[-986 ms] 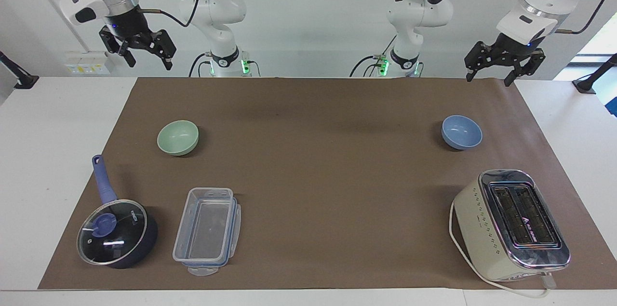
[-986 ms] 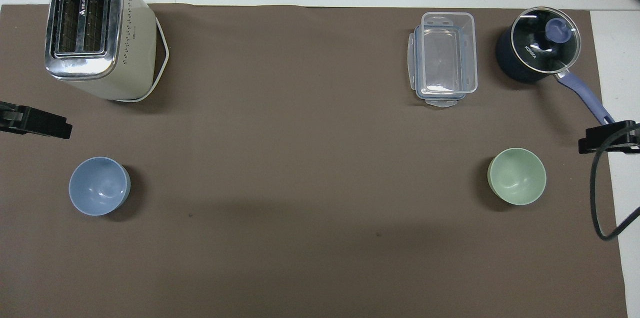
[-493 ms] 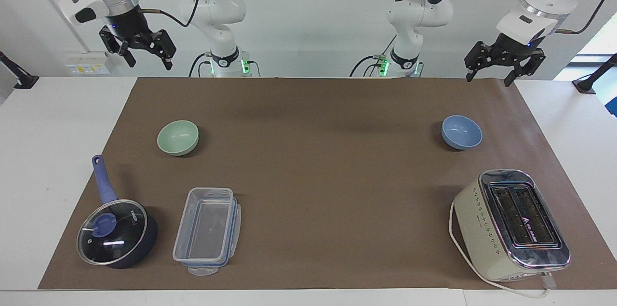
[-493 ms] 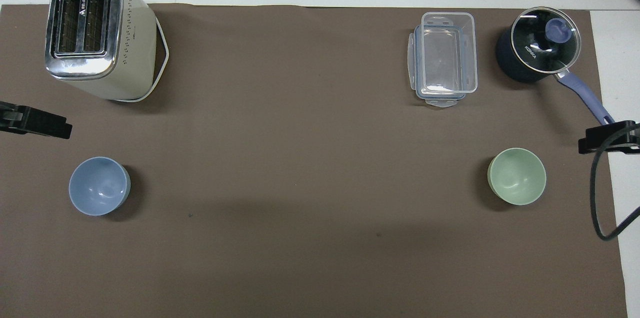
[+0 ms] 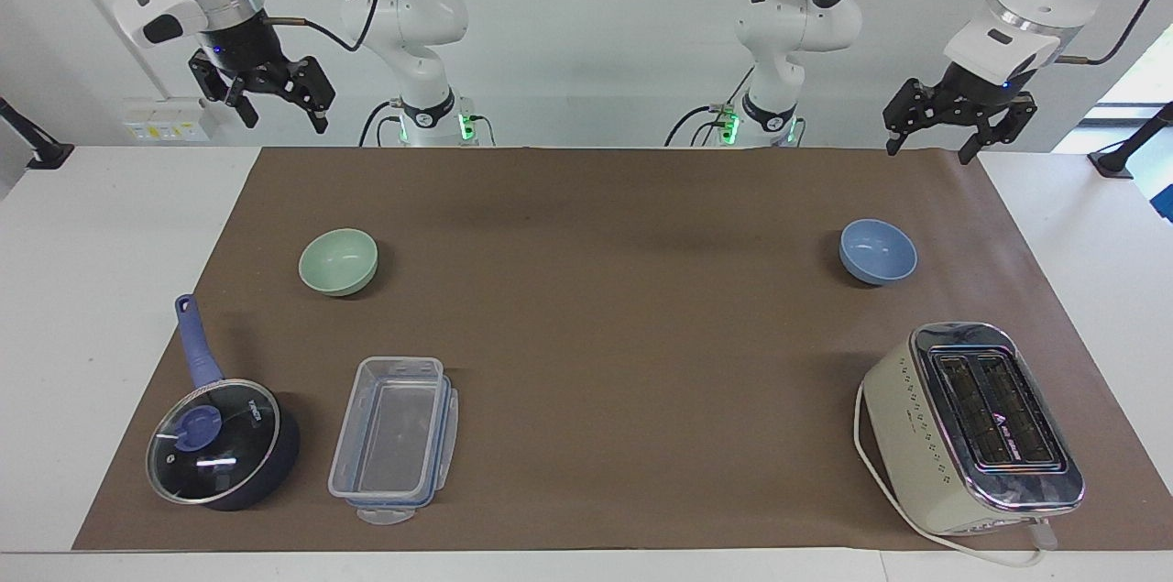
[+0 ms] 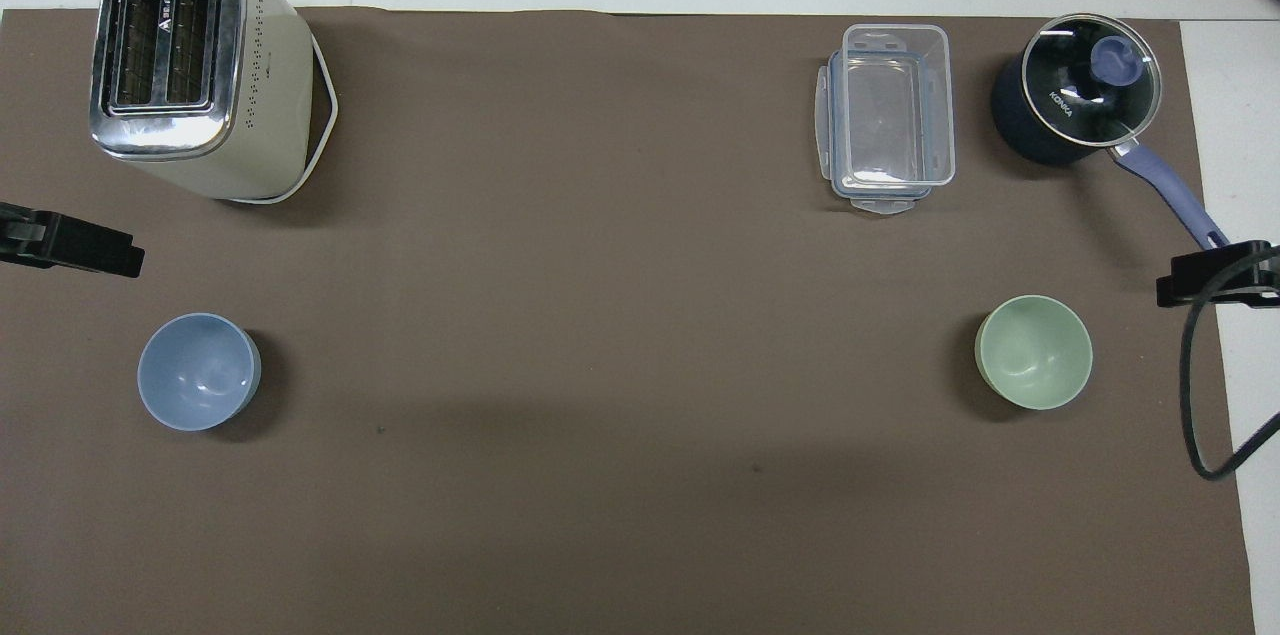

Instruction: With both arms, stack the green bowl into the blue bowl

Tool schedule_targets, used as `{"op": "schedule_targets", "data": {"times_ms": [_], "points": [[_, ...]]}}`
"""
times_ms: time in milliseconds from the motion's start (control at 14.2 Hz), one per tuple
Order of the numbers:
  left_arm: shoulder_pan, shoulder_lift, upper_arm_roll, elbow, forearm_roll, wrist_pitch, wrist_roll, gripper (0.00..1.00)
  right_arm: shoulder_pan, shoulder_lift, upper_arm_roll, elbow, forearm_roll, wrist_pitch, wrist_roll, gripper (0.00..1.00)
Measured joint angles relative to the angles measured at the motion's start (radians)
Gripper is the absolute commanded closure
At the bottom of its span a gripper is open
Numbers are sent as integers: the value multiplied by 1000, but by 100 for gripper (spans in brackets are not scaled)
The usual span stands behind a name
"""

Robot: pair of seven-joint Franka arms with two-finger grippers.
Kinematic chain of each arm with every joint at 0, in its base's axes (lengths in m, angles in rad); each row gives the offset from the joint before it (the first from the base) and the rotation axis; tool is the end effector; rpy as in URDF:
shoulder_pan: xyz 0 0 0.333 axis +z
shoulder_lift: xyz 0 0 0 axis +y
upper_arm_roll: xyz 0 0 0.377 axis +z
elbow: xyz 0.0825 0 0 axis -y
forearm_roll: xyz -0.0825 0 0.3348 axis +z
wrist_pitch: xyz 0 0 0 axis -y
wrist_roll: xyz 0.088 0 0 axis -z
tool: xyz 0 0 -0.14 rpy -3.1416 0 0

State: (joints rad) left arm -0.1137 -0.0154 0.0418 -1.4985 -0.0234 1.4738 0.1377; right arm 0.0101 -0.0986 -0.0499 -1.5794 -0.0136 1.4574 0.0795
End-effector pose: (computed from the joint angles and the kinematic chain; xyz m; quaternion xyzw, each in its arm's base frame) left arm 0.4882 -0.0384 0.6820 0.9943 -0.1057 -0.0043 0.0121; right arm 0.4553 -0.0218 0.6865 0.9981 -0.0601 -0.0117 0.0045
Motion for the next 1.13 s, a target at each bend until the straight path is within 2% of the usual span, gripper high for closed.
{"op": "schedule_targets", "data": {"times_ms": [845,1127], "points": [[4,-12,9,-21,0,6,0,0,0,0,0,-1,0,0,0,0],[27,-34,13,-71,0,57,5,0,0,0,0,-1,0,0,0,0]]}}
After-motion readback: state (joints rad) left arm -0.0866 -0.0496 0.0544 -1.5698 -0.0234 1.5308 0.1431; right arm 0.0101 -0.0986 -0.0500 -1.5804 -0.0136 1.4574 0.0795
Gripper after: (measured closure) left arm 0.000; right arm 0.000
